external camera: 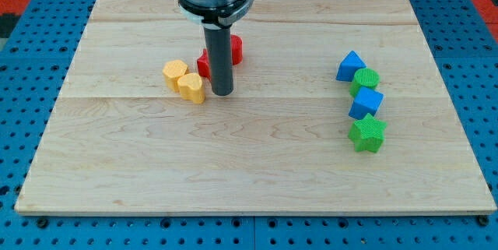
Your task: Push the yellow hexagon towards the bottom left side of the red star
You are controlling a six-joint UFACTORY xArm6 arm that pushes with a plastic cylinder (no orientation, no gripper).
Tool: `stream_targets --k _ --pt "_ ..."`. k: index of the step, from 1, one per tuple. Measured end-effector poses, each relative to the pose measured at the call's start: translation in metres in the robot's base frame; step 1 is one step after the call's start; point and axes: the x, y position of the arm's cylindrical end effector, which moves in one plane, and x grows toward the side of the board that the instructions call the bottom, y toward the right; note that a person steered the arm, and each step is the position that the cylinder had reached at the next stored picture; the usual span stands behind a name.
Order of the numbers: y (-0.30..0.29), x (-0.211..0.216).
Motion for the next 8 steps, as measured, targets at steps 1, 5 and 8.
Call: stream_targets --k 1,5,8 --pt "-0.069 -0.001" --pt "-0.091 -0.050" --pt "-0.101 -0.029"
